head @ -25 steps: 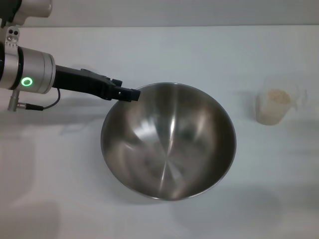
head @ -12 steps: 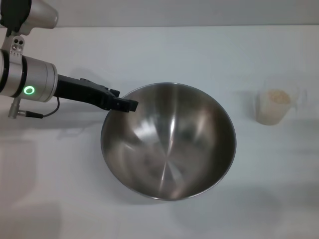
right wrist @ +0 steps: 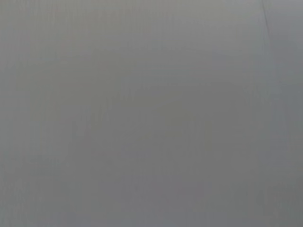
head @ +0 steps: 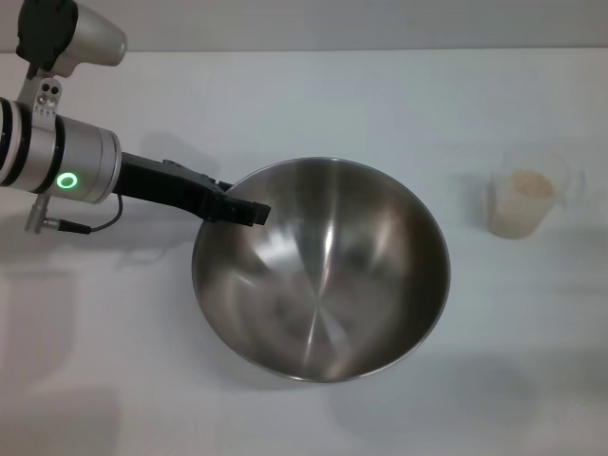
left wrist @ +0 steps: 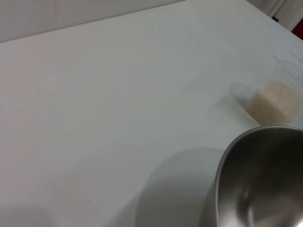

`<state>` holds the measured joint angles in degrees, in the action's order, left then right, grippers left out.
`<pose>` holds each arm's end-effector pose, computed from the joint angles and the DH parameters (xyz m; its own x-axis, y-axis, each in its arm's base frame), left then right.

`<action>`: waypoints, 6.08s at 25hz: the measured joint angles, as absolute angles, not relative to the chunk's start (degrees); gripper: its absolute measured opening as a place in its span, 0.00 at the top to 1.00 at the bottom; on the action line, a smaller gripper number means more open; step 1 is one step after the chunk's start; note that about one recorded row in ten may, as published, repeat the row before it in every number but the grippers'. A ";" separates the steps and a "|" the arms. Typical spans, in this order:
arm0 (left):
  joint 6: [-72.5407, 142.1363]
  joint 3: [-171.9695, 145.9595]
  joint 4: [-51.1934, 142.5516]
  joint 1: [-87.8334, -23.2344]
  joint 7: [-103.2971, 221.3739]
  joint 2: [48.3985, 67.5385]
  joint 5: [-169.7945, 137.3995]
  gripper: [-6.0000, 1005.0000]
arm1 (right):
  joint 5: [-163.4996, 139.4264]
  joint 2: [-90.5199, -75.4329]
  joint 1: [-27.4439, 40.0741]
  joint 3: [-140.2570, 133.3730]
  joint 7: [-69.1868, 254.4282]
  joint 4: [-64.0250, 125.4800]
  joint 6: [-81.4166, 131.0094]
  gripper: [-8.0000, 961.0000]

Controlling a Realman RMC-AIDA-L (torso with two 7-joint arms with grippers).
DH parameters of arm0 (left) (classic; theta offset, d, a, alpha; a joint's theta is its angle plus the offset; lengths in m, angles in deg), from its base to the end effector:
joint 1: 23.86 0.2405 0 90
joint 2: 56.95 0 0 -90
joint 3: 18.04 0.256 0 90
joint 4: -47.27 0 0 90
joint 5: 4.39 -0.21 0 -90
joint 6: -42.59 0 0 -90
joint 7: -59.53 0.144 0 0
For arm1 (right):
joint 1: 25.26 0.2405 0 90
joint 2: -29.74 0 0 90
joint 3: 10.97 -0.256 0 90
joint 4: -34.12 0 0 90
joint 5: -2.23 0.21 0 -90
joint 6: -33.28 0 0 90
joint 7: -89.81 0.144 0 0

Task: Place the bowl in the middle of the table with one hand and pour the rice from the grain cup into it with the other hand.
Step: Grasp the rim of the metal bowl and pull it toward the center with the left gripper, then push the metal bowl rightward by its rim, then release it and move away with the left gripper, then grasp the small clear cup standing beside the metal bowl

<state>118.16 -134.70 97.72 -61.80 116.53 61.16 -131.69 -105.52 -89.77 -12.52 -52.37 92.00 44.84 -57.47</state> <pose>-0.2129 0.3830 -0.0183 0.7500 0.6446 0.1483 0.6610 -0.7214 -0.2067 0.3634 0.2431 0.0432 0.7129 0.3147 -0.6266 -0.6983 0.2365 -0.6756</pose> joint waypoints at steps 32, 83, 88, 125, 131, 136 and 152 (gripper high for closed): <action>120.25 -134.30 95.11 -65.49 114.18 60.48 -131.71 0.96 | -105.46 -89.75 -11.61 -52.36 92.00 44.85 -57.52 0.14; 103.68 -136.68 86.98 -71.12 119.41 61.38 -126.95 0.82 | -105.52 -89.62 -11.20 -52.37 92.00 44.56 -56.93 0.14; 103.29 -136.36 92.16 -68.74 120.81 61.55 -124.70 0.70 | -105.52 -89.62 -11.38 -52.37 92.00 44.49 -57.24 0.14; -36.92 -91.72 65.05 -39.89 52.22 61.61 -158.25 0.14 | -105.61 -89.96 -20.76 -39.58 91.87 43.30 -61.31 0.14; -35.62 -92.28 62.89 -39.97 53.98 61.77 -158.32 0.14 | -105.61 -90.05 -20.64 -35.35 91.84 43.57 -55.29 0.14; -34.97 -92.34 61.42 -40.09 54.72 61.80 -158.31 0.14 | -105.61 -90.06 -18.88 -33.72 91.83 43.91 -50.61 0.14; -34.76 -92.08 61.16 -39.05 55.56 61.79 -158.38 0.14 | -105.44 -89.93 -13.96 -33.03 91.83 43.93 -41.32 0.14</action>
